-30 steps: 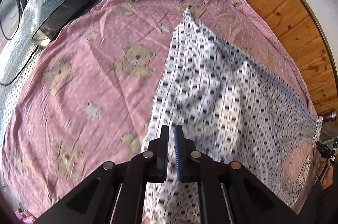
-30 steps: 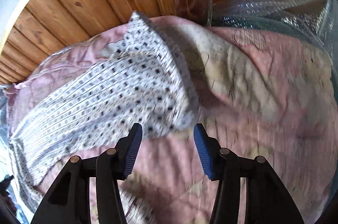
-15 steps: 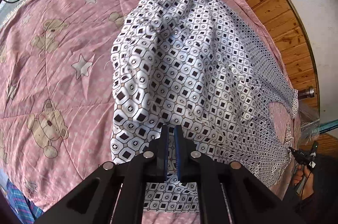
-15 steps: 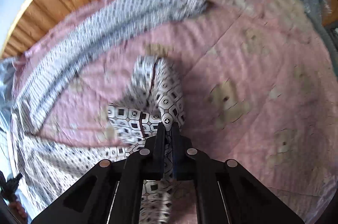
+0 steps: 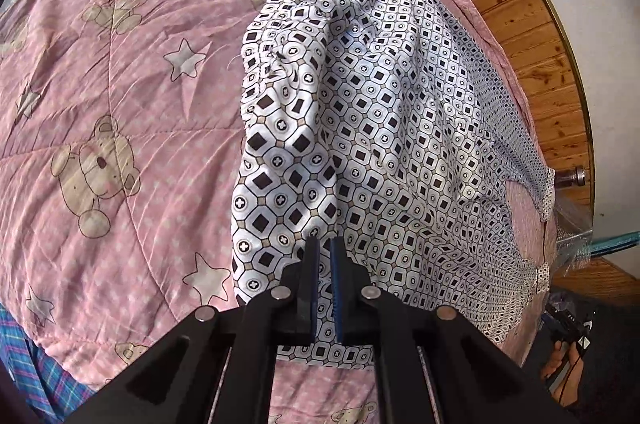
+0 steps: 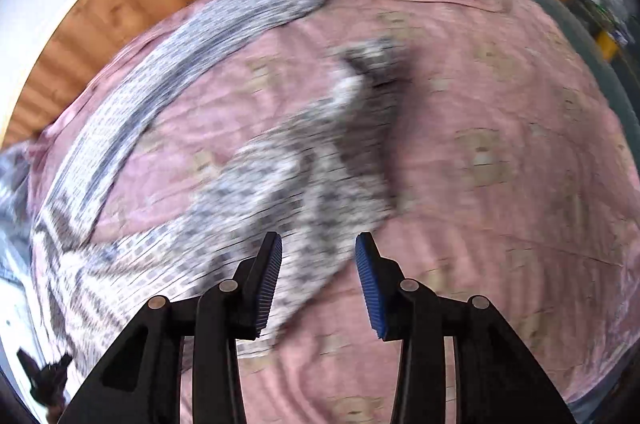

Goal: Fold clothes

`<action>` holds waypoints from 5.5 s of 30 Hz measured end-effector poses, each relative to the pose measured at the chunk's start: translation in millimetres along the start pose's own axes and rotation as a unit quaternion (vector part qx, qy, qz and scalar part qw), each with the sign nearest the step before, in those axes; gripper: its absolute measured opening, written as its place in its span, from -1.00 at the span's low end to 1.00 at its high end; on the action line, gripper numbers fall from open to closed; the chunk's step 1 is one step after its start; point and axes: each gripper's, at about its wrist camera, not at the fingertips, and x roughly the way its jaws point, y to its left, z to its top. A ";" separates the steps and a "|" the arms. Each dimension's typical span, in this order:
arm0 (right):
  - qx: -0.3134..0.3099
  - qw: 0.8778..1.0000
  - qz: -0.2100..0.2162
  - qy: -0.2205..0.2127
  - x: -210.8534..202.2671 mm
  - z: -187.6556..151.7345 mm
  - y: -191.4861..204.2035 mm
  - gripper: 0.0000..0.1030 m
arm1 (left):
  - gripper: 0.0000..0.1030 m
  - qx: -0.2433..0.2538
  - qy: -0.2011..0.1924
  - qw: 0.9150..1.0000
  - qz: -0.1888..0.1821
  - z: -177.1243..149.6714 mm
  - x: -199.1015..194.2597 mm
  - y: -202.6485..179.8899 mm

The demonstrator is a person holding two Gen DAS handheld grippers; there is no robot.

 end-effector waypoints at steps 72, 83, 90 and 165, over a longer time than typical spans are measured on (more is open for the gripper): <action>0.059 0.997 -0.032 -0.028 27.5 -31.0 -32.2 -0.07 | -0.80 -0.068 -0.031 0.995 0.071 24.9 -74.0 136.1; 0.050 0.998 -0.023 -0.035 57.9 25.0 -103.3 -0.89 | -0.75 -0.065 -0.037 0.996 0.050 49.5 -101.9 119.6; 0.083 0.990 -0.043 -0.106 -50.9 15.8 -143.2 -0.95 | -0.74 -0.009 0.013 0.999 0.042 50.5 -48.3 77.2; -0.063 0.994 -0.069 0.063 43.2 23.9 -129.5 -0.13 | -0.72 0.095 0.004 0.982 0.161 34.5 -15.0 27.8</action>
